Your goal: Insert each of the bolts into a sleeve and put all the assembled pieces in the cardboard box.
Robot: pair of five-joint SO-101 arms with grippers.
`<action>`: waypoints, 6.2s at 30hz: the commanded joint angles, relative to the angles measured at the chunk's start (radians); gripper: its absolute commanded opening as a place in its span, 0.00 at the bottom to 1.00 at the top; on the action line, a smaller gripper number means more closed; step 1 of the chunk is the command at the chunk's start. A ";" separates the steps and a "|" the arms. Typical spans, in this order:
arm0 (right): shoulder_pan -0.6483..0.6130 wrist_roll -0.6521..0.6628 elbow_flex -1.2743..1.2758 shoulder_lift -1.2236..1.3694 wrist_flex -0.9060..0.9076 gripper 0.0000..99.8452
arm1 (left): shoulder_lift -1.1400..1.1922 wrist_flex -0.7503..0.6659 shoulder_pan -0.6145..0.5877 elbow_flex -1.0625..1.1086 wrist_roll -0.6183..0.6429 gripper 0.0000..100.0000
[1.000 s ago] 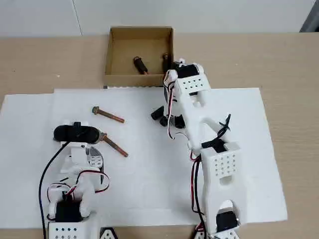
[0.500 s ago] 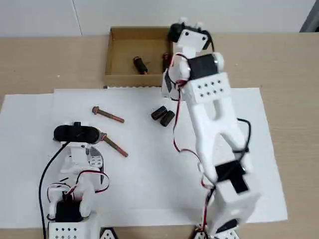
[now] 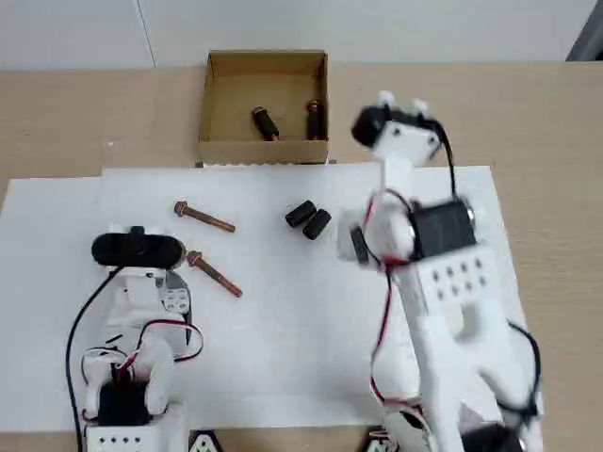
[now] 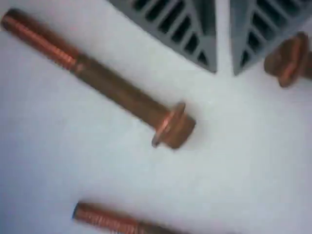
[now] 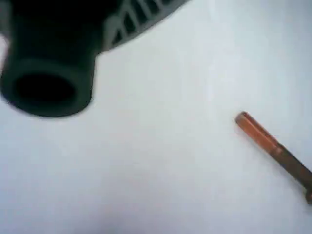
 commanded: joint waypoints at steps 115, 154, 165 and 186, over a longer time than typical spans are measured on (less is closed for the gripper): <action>0.237 0.305 0.922 -1.066 -0.375 0.00 | 0.652 -0.133 0.259 -0.616 0.350 0.00; -0.371 0.585 1.498 -1.328 -0.960 0.00 | -0.124 -0.364 0.374 -0.048 0.689 0.00; -0.437 0.634 1.517 -1.328 -1.024 0.00 | -0.124 -0.365 0.471 -0.047 0.712 0.00; -0.430 0.635 1.511 -1.326 -1.089 0.00 | -0.123 -0.295 0.603 0.047 0.707 0.00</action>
